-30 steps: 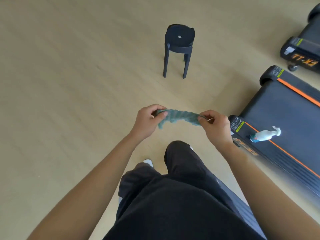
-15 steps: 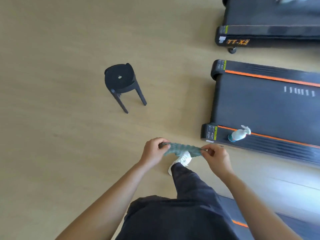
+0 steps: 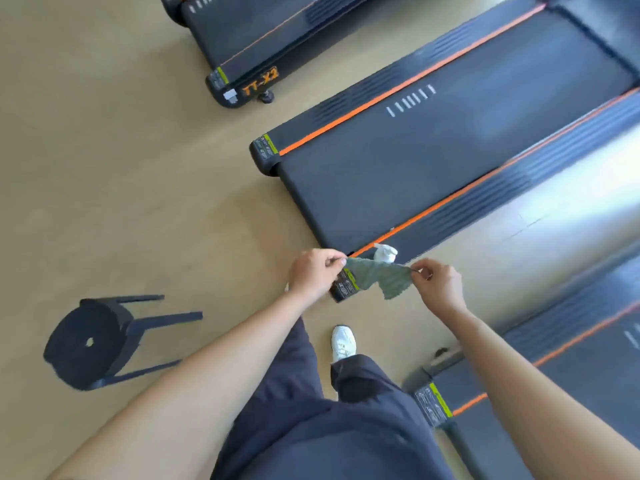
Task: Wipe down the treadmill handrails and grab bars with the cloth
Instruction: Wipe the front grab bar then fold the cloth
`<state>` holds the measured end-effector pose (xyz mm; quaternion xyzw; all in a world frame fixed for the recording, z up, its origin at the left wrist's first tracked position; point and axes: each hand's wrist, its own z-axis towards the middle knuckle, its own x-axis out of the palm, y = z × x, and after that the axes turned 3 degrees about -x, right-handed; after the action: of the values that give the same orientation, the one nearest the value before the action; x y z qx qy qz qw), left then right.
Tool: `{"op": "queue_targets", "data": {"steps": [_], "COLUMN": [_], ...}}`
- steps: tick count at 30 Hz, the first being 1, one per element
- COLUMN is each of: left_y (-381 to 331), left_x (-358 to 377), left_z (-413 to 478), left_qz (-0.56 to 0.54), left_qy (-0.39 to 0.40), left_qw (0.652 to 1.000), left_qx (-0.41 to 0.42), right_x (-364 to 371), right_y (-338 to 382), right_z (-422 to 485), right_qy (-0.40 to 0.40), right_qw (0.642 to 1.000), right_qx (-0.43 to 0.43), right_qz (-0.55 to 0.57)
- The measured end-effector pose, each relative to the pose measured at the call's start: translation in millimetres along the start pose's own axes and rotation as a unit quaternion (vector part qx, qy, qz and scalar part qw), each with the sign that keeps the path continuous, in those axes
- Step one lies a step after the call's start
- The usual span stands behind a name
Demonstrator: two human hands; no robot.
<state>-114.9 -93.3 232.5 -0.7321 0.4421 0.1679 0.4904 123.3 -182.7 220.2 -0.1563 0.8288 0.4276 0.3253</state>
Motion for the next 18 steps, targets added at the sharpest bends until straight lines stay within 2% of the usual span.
{"op": "queue_targets", "data": {"steps": [5,11,15,18], "left_y": [-52,-65,-49,-19], "left_x": [18,55,79,91], "left_z": [100,187,210,222], "left_qz": [-0.040,-0.043,0.017,0.091], "left_qy": [0.087,0.185,0.215,0.254], "left_qw": [0.995,0.982,0.976,0.962], "left_qx": [0.031,0.024,0.007,-0.037], "right_x": [-21,-7,42,89], "right_y": [-10,-28,-48,-57], "right_z": [63,99,109,106], "right_qy": [-0.065,-0.141,-0.137,-0.076], "right_qw": [0.996,0.982,0.977,0.976], "right_qx": [0.065,0.124,0.161,0.198], "right_qz": [-0.022,-0.022,-0.031,-0.041]}}
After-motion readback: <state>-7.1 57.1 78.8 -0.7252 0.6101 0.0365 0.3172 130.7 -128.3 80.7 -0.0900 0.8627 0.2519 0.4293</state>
